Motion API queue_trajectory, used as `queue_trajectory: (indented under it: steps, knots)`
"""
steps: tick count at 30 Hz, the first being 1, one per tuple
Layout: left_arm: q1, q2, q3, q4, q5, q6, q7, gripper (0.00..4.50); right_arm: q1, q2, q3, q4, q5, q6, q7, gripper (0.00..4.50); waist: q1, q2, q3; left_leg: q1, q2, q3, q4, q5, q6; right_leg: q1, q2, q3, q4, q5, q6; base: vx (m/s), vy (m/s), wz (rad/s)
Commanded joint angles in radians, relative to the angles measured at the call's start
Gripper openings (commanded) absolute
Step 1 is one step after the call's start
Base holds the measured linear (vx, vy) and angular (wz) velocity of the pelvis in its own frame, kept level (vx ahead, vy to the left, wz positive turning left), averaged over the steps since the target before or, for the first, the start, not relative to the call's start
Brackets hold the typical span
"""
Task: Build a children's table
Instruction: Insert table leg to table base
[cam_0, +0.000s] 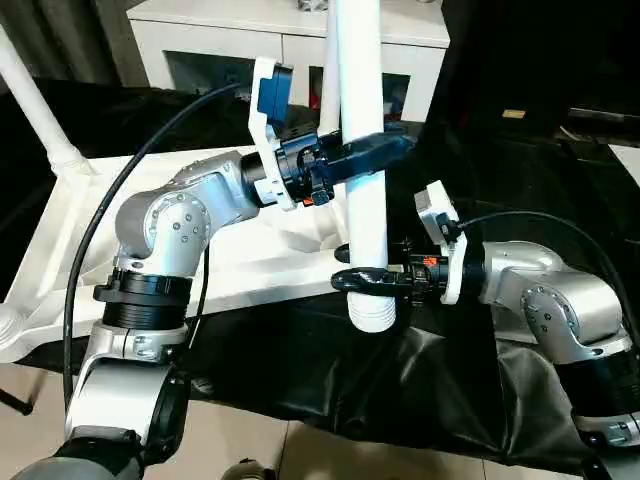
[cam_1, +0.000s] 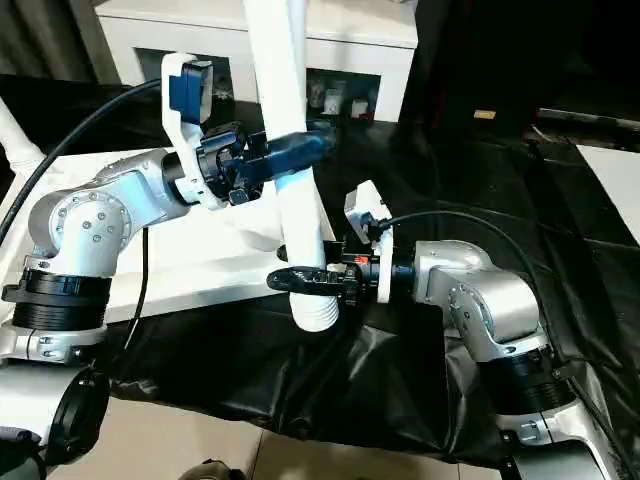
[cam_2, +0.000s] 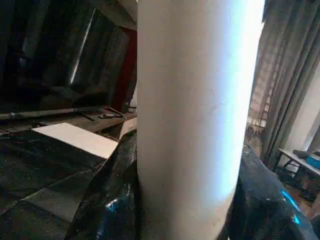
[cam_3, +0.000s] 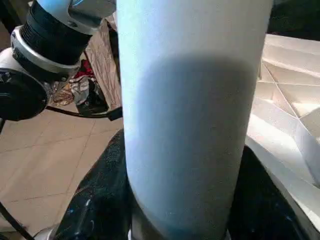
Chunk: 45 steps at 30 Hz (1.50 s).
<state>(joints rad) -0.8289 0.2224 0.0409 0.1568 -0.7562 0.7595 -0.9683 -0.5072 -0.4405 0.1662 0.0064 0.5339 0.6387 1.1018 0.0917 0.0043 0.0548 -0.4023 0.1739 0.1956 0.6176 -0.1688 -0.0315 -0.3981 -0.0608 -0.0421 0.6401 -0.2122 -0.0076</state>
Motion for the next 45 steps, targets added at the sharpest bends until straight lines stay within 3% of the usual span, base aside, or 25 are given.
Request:
queue_trajectory:
  steps: [1, 5, 6, 8, 10, 15, 16, 19, 25, 29, 42, 43, 45]
  knots:
    - [-0.012, -0.001, 0.018, 0.020, 0.027, -0.016, 0.049, 1.78, -0.013, 0.008, 0.002, -0.006, -0.040, -0.044, -0.035, 2.56, 0.003, -0.001, -0.067, 0.030, 0.055, -0.030, -0.072, -0.181, 0.006, 0.048, -0.081, 0.045, -0.081, -0.119, -0.227, 0.000, 0.000, 0.00]
    - [-0.025, -0.015, 0.012, 0.029, 0.101, -0.086, 0.138, 1.77, -0.036, 0.072, -0.031, 0.044, -0.088, -0.107, -0.165, 2.84, -0.002, 0.002, -0.066, 0.029, 0.057, -0.033, -0.075, -0.192, -0.011, 0.044, -0.083, 0.045, -0.085, -0.139, -0.215, 0.000, 0.000, 0.00]
    - [-0.027, -0.026, -0.006, 0.026, 0.172, -0.148, 0.207, 1.77, -0.056, 0.122, -0.037, 0.092, -0.173, -0.171, -0.316, 2.91, -0.006, 0.000, -0.067, 0.030, 0.057, -0.033, -0.076, -0.186, -0.023, 0.042, -0.081, 0.045, -0.083, -0.134, -0.210, 0.000, 0.000, 0.00]
    - [-0.026, -0.032, -0.027, 0.030, 0.228, -0.190, 0.254, 1.77, -0.066, 0.152, -0.034, 0.121, -0.222, -0.206, -0.401, 2.93, -0.008, 0.001, -0.069, 0.032, 0.056, -0.033, -0.076, -0.177, -0.032, 0.043, -0.080, 0.045, -0.082, -0.117, -0.202, 0.000, 0.000, 0.00]
    - [-0.026, -0.051, -0.038, 0.035, 0.291, -0.231, 0.345, 1.77, -0.070, 0.202, -0.046, 0.147, -0.237, -0.216, -0.484, 2.94, -0.007, 0.002, -0.070, 0.031, 0.055, -0.032, -0.075, -0.169, -0.026, 0.047, -0.080, 0.046, -0.079, -0.086, -0.199, 0.000, 0.000, 0.00]
    - [-0.027, -0.066, -0.054, 0.023, 0.332, -0.240, 0.420, 1.77, -0.074, 0.234, -0.026, 0.182, -0.281, -0.210, -0.551, 2.94, -0.005, 0.000, -0.071, 0.030, 0.055, -0.031, -0.075, -0.146, -0.009, 0.048, -0.078, 0.045, -0.074, -0.027, -0.208, 0.000, 0.000, 0.00]
    - [-0.026, -0.069, -0.060, 0.019, 0.343, -0.250, 0.423, 1.77, -0.075, 0.242, -0.023, 0.194, -0.290, -0.221, -0.559, 2.76, -0.005, 0.001, -0.071, 0.029, 0.055, -0.031, -0.076, -0.152, -0.009, 0.048, -0.079, 0.045, -0.074, -0.034, -0.207, 0.000, 0.000, 0.00]
    - [-0.022, -0.079, -0.067, 0.019, 0.367, -0.272, 0.430, 1.77, -0.073, 0.274, -0.025, 0.210, -0.281, -0.233, -0.564, 2.53, -0.007, -0.005, -0.070, 0.028, 0.054, -0.029, -0.076, -0.163, -0.005, 0.048, -0.081, 0.047, -0.079, -0.050, -0.207, 0.000, 0.000, 0.00]
    - [-0.026, -0.075, -0.066, 0.035, 0.382, -0.290, 0.440, 1.77, -0.082, 0.279, -0.026, 0.221, -0.286, -0.230, -0.569, 1.98, -0.006, 0.000, -0.069, 0.030, 0.055, -0.030, -0.078, -0.171, -0.010, 0.047, -0.080, 0.046, -0.078, -0.059, -0.202, 0.000, 0.000, 0.00]
    - [-0.033, -0.075, -0.064, 0.046, 0.391, -0.299, 0.438, 1.77, -0.089, 0.279, -0.033, 0.236, -0.293, -0.236, -0.567, 1.86, -0.006, 0.001, -0.070, 0.030, 0.055, -0.030, -0.077, -0.169, -0.012, 0.047, -0.080, 0.047, -0.077, -0.049, -0.203, 0.000, 0.000, 0.00]
    - [-0.032, -0.069, -0.067, 0.038, 0.384, -0.298, 0.408, 1.77, -0.097, 0.263, -0.043, 0.238, -0.291, -0.253, -0.539, 1.84, -0.006, 0.000, -0.069, 0.030, 0.056, -0.030, -0.077, -0.173, -0.009, 0.047, -0.081, 0.047, -0.078, -0.057, -0.208, 0.000, 0.000, 0.00]
    - [-0.031, -0.069, -0.067, 0.036, 0.383, -0.295, 0.404, 1.77, -0.100, 0.264, -0.051, 0.241, -0.286, -0.249, -0.542, 2.54, -0.007, 0.000, -0.069, 0.030, 0.055, -0.030, -0.077, -0.173, -0.008, 0.046, -0.080, 0.047, -0.078, -0.056, -0.207, 0.000, 0.000, 0.00]
    - [-0.026, -0.065, -0.072, 0.024, 0.378, -0.283, 0.389, 1.77, -0.110, 0.241, -0.063, 0.233, -0.259, -0.227, -0.498, 2.57, -0.005, 0.001, -0.069, 0.031, 0.056, -0.030, -0.077, -0.173, -0.004, 0.047, -0.080, 0.047, -0.078, -0.053, -0.208, 0.000, 0.000, 0.00]
